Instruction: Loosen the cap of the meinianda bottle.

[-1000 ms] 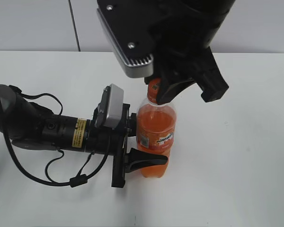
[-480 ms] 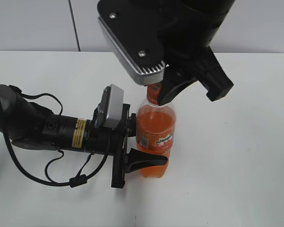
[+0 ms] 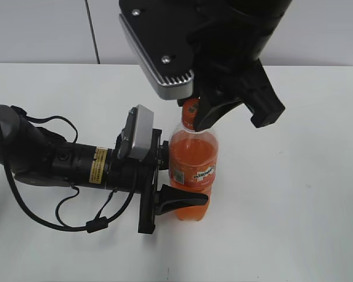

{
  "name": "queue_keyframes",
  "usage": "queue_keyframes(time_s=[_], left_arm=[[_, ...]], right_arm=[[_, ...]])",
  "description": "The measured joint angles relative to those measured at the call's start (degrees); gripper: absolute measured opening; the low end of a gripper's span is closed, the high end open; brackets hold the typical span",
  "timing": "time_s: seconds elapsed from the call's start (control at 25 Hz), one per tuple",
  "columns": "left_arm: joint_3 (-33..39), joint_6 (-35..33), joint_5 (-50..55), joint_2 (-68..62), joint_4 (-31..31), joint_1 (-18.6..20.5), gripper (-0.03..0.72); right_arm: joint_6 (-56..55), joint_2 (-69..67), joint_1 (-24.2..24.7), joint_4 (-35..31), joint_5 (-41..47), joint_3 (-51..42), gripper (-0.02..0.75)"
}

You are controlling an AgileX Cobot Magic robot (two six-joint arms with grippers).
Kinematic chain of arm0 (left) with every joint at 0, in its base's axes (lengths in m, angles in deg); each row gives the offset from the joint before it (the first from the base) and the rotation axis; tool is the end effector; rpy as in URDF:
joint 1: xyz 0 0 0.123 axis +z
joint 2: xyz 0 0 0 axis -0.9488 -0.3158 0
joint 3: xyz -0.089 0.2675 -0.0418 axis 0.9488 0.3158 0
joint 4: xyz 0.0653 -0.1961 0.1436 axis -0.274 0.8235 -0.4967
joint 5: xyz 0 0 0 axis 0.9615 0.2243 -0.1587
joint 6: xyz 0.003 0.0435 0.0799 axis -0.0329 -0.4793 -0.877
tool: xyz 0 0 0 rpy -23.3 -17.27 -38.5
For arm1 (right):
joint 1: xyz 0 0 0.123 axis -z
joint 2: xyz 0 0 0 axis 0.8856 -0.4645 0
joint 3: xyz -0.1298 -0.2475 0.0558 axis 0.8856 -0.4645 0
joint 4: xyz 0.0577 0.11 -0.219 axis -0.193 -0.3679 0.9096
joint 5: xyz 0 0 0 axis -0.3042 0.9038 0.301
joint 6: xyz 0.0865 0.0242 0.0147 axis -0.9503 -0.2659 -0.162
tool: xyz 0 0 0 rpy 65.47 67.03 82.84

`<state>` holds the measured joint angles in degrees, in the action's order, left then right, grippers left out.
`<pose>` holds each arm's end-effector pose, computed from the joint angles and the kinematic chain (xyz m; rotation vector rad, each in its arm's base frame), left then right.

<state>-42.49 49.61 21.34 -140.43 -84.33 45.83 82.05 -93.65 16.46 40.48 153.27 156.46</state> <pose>0.2714 -0.2194 0.0841 1.4920 1.3278 -1.0247 0.2378 0.2579 0.3219 -2.4997 1.3445 0.0248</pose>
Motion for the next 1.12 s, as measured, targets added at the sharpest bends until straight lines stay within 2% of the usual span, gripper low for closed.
queue_keyframes(time_s=[0.44,0.68,0.96,1.12], left_arm=[[0.00,0.22,0.11,0.00,0.25,0.00,0.399],[0.00,0.43,0.16,0.00,0.27,0.00,0.399],[0.00,0.49,0.16,0.00,0.37,0.00,0.399],[0.00,0.49,0.16,0.00,0.31,0.00,0.399]], right_arm=[[-3.04,0.00,0.00,-1.05,-0.51,0.00,0.318],[-7.02,0.00,0.00,-1.30,-0.51,0.22,0.372],[-15.32,0.00,0.00,-2.69,-0.51,5.33,0.377],[-25.79,0.00,0.00,-5.01,-0.46,8.07,0.377]])
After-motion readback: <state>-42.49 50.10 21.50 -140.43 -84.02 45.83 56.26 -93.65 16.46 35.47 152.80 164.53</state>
